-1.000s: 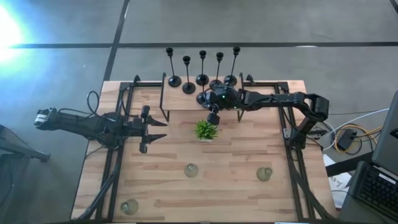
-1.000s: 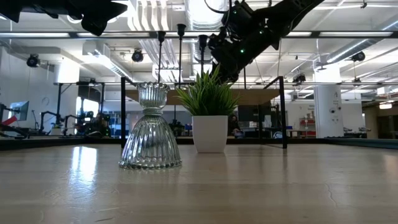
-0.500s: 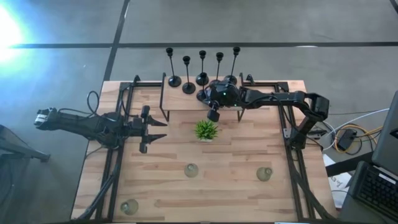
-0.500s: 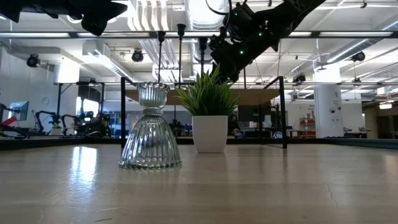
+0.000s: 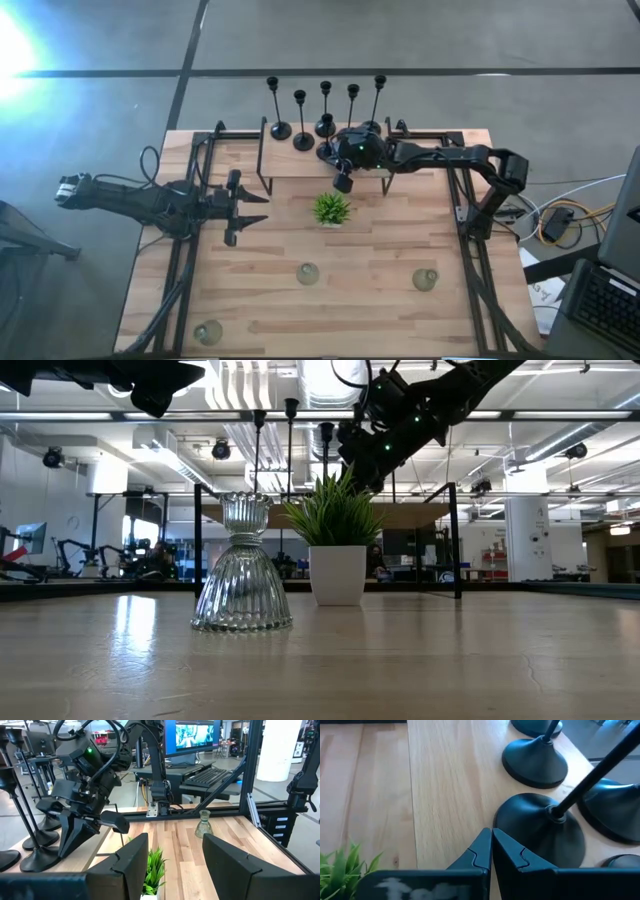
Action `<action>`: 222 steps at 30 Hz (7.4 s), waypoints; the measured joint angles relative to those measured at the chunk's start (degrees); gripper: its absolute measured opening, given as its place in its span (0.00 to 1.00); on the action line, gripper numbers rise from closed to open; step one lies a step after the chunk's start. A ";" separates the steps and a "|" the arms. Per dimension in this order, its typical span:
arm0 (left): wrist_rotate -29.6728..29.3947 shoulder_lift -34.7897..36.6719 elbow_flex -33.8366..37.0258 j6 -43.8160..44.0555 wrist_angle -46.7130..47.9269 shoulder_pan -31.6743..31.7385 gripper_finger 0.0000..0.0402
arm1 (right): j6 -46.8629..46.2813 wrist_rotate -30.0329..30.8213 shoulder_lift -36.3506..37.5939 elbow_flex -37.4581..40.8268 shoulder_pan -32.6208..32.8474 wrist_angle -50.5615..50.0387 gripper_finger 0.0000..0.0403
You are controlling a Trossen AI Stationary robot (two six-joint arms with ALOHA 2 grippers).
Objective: Pick & Place candle stick holders
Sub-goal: Put the small black candle holder on the shelf, then put the transparent glass candle holder on the shelf
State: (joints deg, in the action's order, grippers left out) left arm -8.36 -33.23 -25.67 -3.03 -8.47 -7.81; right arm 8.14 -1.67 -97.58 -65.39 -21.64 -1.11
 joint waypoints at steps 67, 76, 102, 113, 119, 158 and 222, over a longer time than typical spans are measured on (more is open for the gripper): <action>0.00 0.07 0.00 -0.07 -0.04 0.00 0.48 | -26.08 22.61 26.98 1.29 37.98 -36.32 0.02; -0.02 0.04 0.00 0.11 -0.07 0.00 0.48 | -44.52 28.89 31.94 1.16 49.65 -47.58 0.02; 0.00 0.04 0.00 0.61 -0.04 0.00 0.48 | -86.48 29.08 32.70 -0.52 67.73 -74.33 0.02; 0.00 0.04 0.04 0.63 -0.06 0.00 0.48 | -105.89 3.52 32.32 3.30 71.14 -78.68 0.02; -0.02 0.02 0.48 0.09 0.00 0.00 0.48 | -115.73 1.20 29.63 9.61 79.57 -69.49 0.02; -0.02 0.04 0.52 0.07 -0.55 0.00 0.48 | -108.22 18.73 18.88 20.61 73.25 -50.88 0.02; -0.02 0.17 0.52 -0.26 -0.02 0.00 0.48 | -95.49 48.89 10.47 25.73 65.24 -39.86 0.59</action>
State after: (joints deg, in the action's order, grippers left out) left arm -8.38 -33.06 -25.15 -3.29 -8.49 -7.81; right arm -87.35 47.22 -87.11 -39.66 43.59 -40.97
